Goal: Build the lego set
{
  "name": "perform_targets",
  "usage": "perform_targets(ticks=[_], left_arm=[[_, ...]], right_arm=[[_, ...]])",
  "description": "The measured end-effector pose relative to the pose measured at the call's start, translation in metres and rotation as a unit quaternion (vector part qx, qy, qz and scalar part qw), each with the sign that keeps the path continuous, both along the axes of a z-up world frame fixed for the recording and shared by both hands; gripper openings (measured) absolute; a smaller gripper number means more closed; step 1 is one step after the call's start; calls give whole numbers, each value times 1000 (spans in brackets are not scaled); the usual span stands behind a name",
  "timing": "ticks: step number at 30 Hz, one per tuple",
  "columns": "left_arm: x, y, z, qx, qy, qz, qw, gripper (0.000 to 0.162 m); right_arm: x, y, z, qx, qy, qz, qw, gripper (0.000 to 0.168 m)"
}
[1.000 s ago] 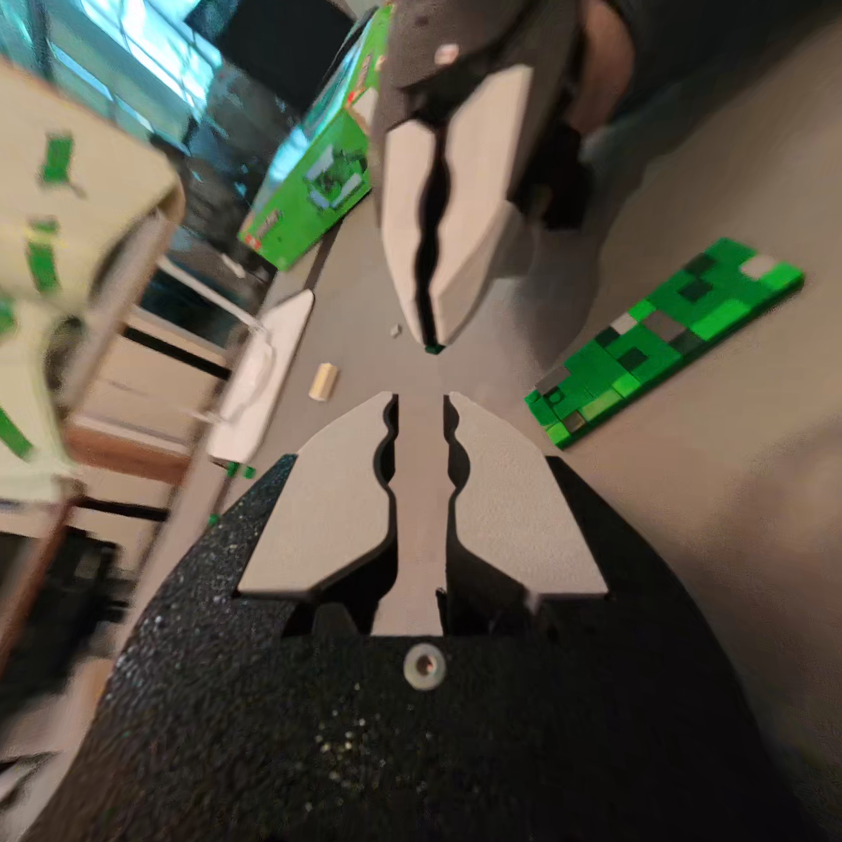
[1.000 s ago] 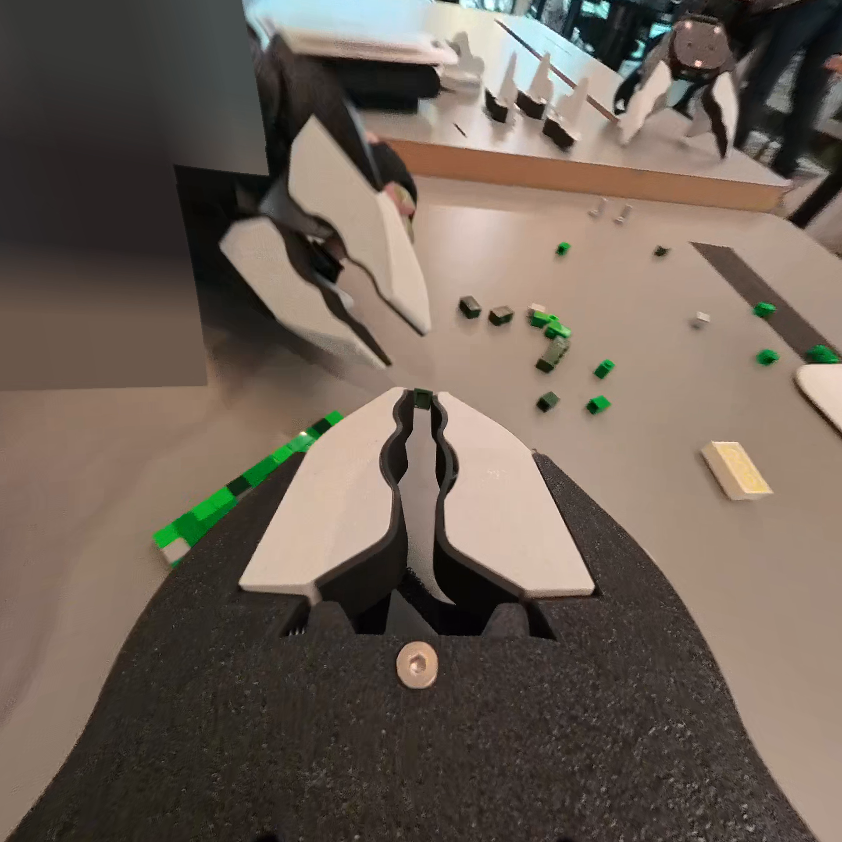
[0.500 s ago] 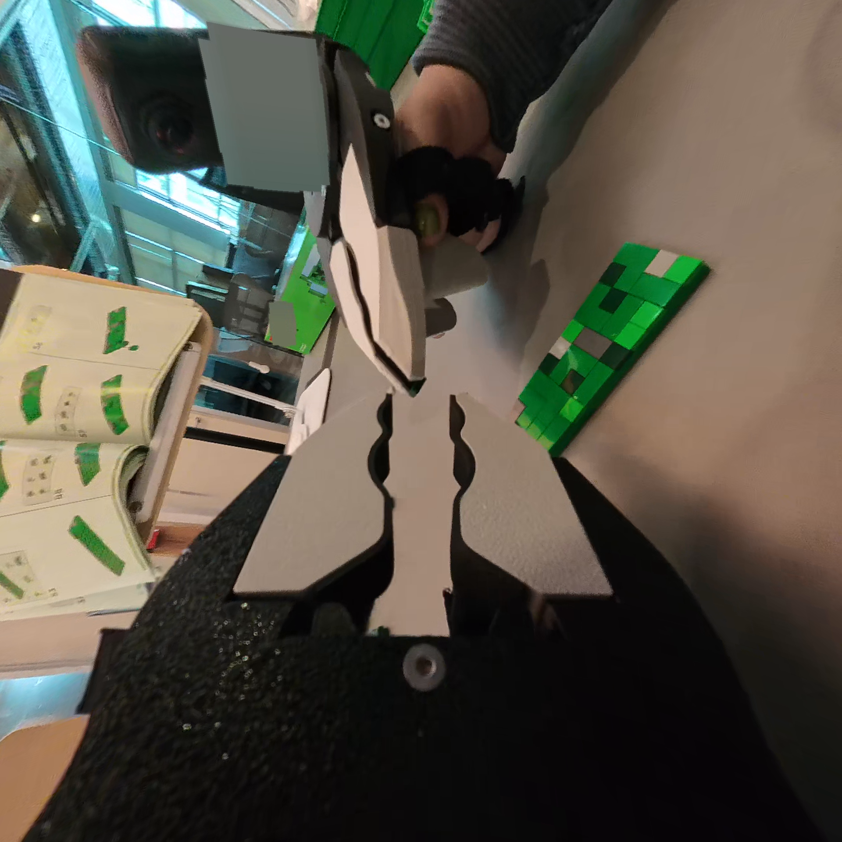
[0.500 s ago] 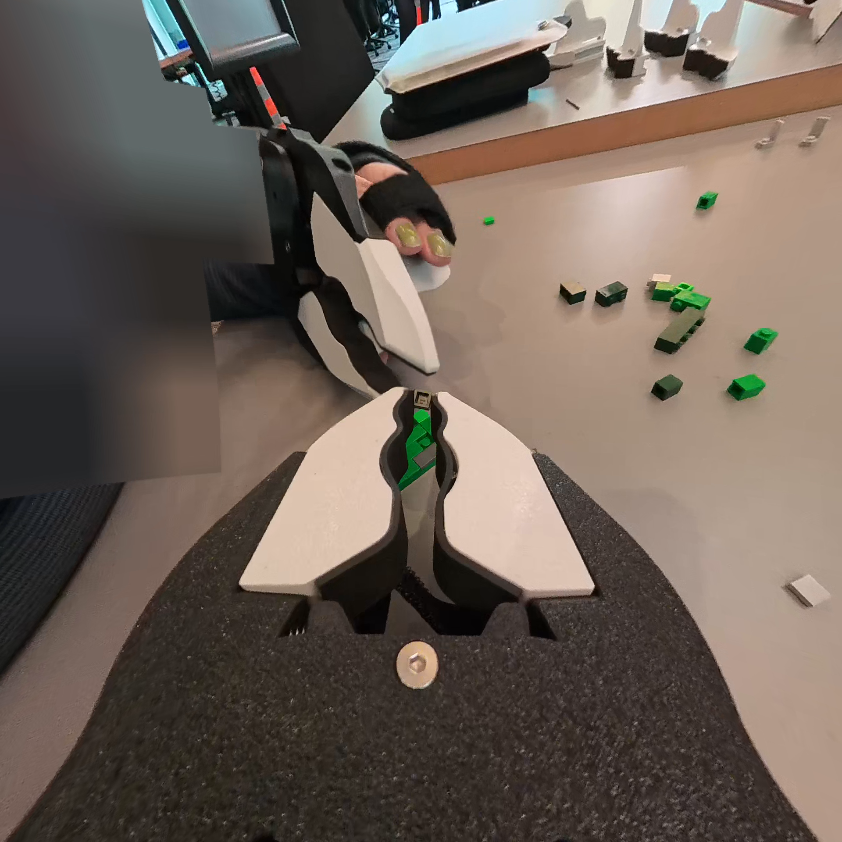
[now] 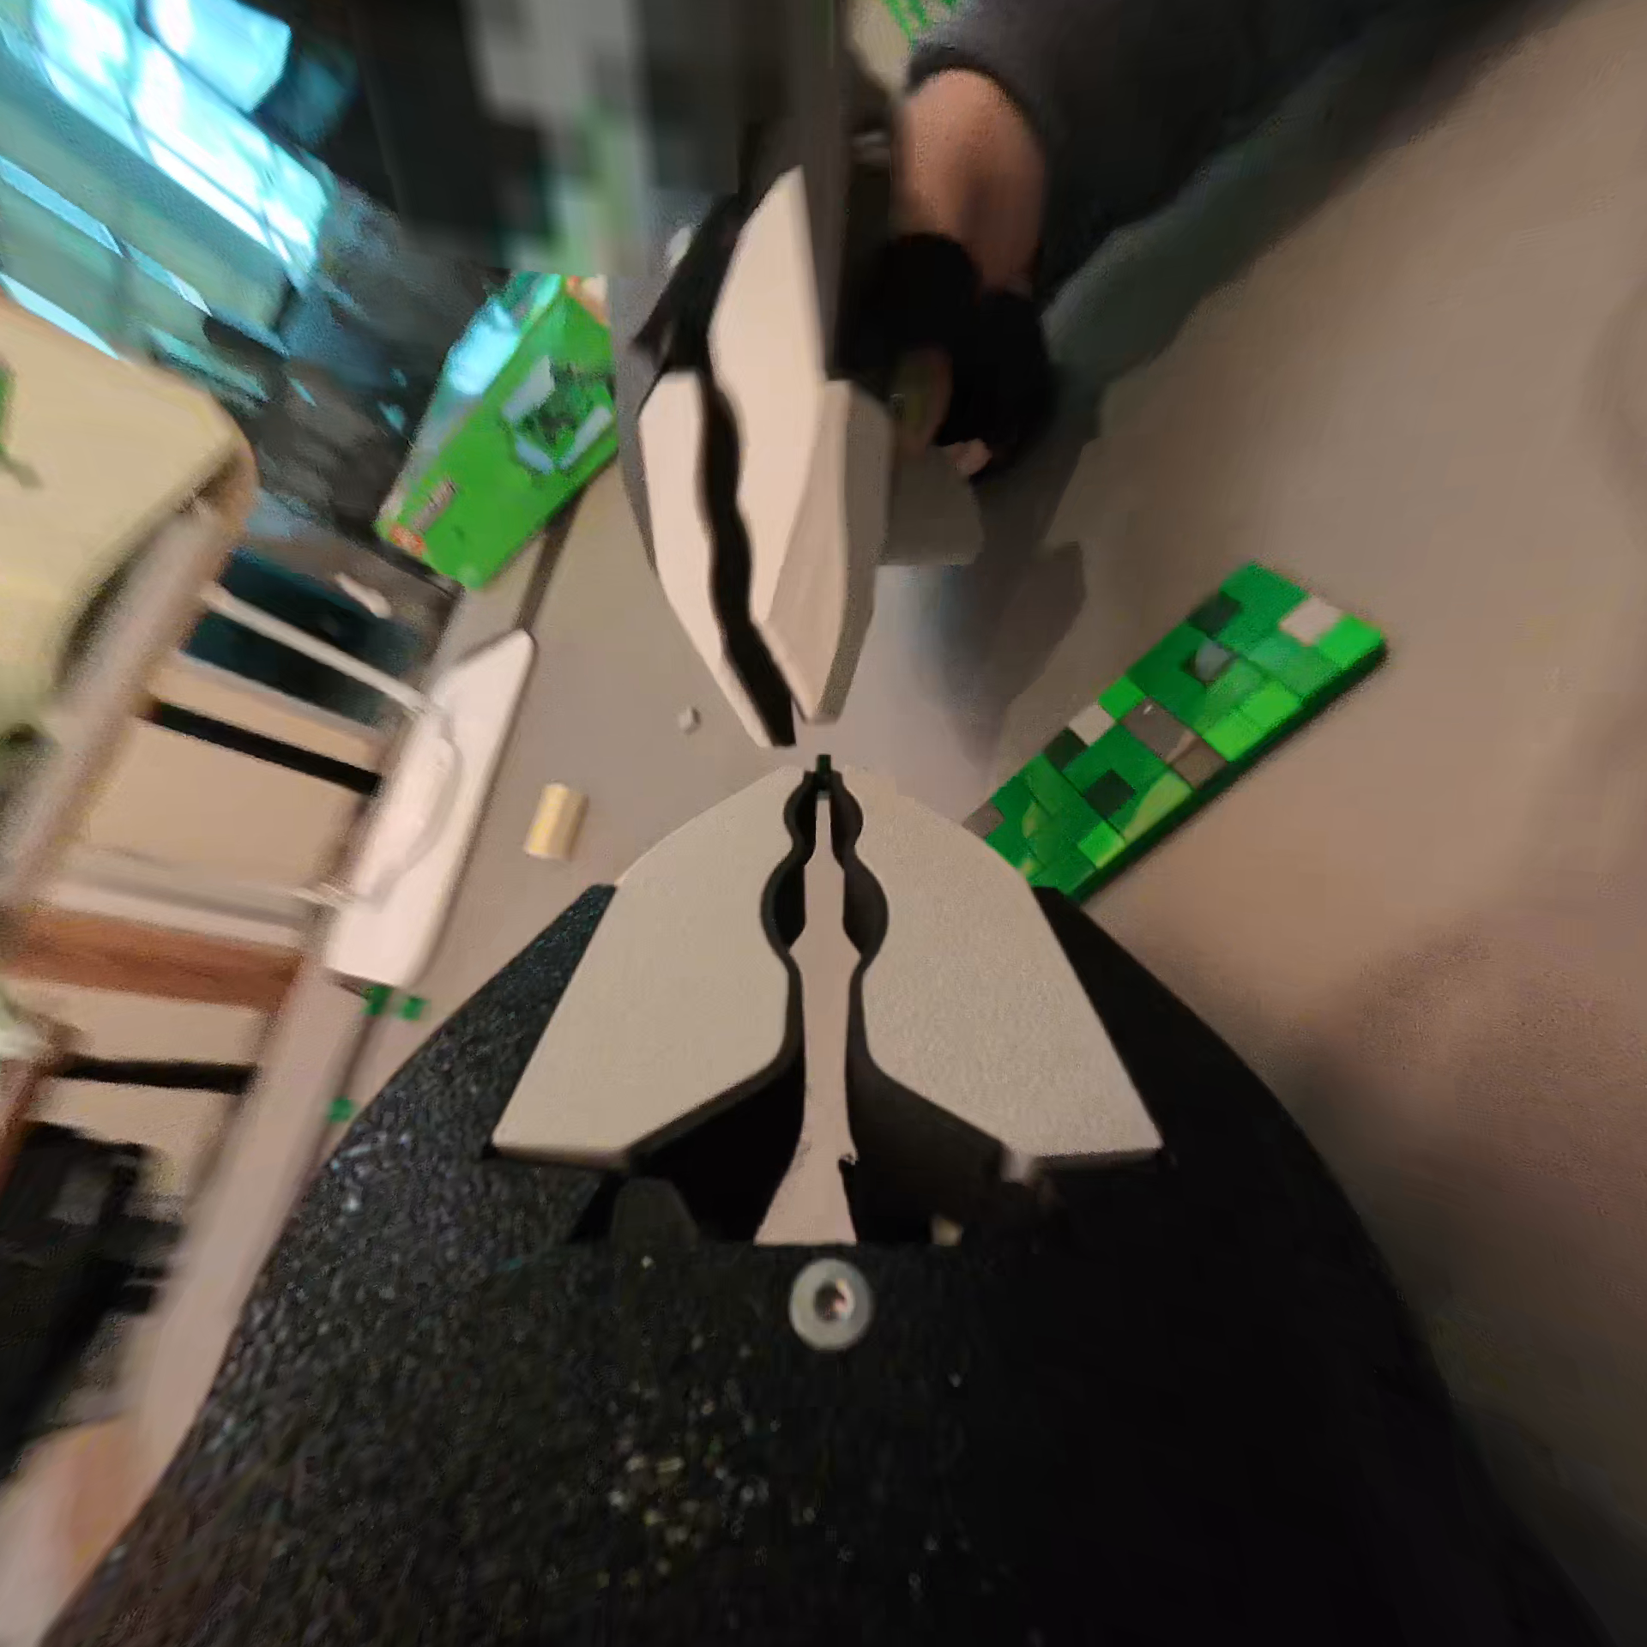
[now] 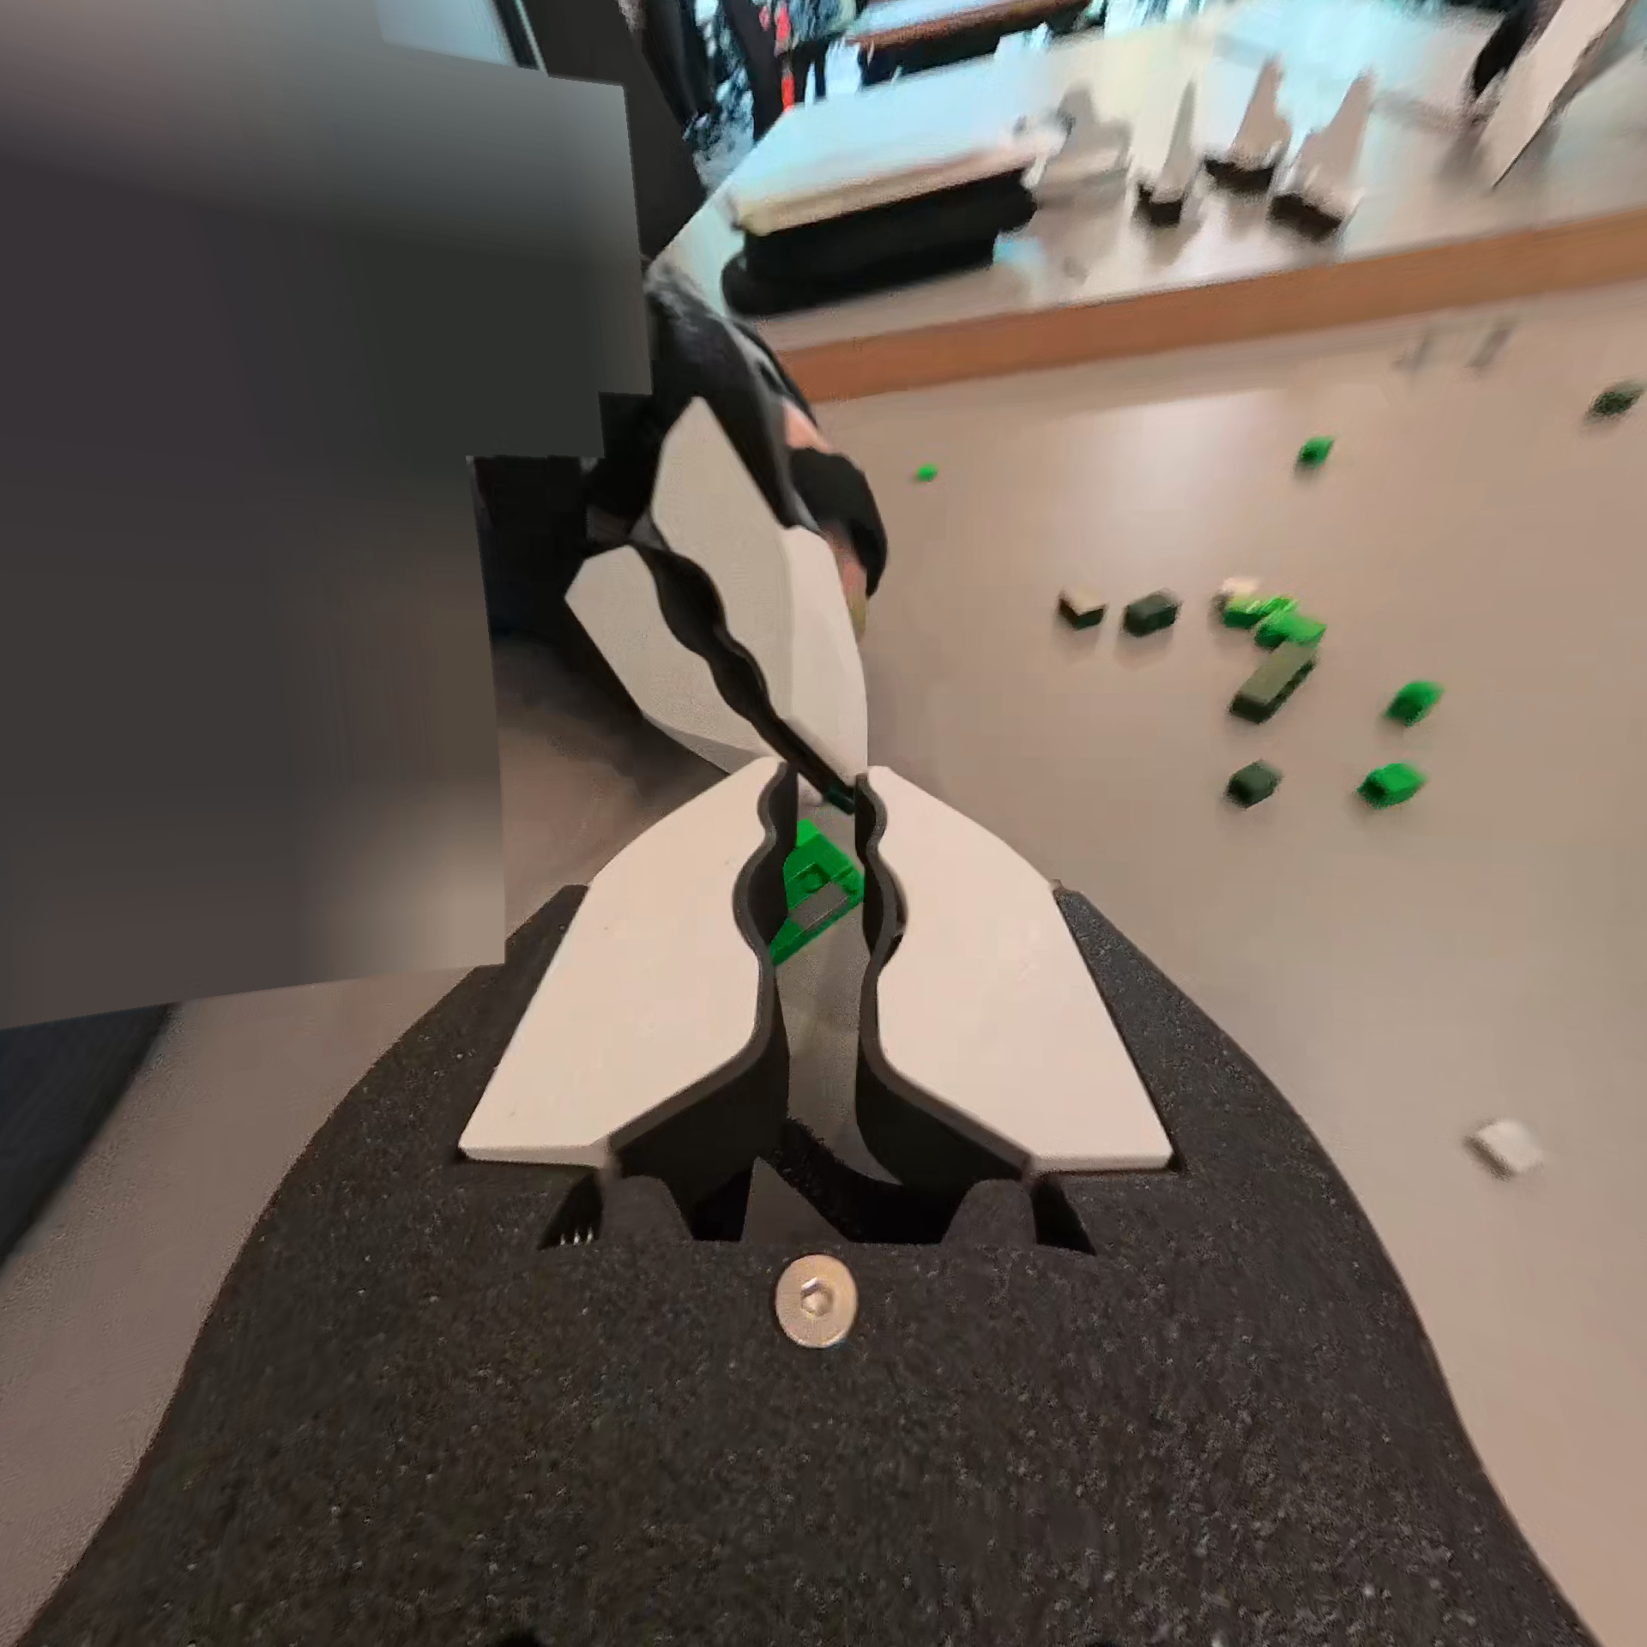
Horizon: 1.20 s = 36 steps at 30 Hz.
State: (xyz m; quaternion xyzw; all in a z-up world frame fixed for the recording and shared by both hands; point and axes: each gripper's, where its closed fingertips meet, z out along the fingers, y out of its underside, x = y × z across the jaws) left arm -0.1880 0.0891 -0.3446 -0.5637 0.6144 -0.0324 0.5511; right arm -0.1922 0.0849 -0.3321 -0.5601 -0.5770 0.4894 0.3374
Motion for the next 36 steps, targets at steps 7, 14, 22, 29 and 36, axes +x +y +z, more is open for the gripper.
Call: perform_targets(ticks=[7, 14, 22, 29, 36], left_arm=[[-1, -8, 12, -291, -190, -27, 937, 2], [2, -13, 16, -327, -225, -54, 916, 2], [2, -15, 17, -332, -229, -63, 913, 2], [-11, -2, 15, -299, -216, -23, 929, 11], [-38, 14, 16, -244, -196, 37, 949, 9]], right_arm=[[-1, -4, 2, 117, 22, 2, 993, 9], [-1, -7, 2, 80, 16, 17, 997, 6], [-2, -12, 0, 62, 7, 28, 998, 1], [4, 9, -10, 9, -70, 10, 997, 0], [7, 37, -31, -34, -221, 66, 972, 0]])
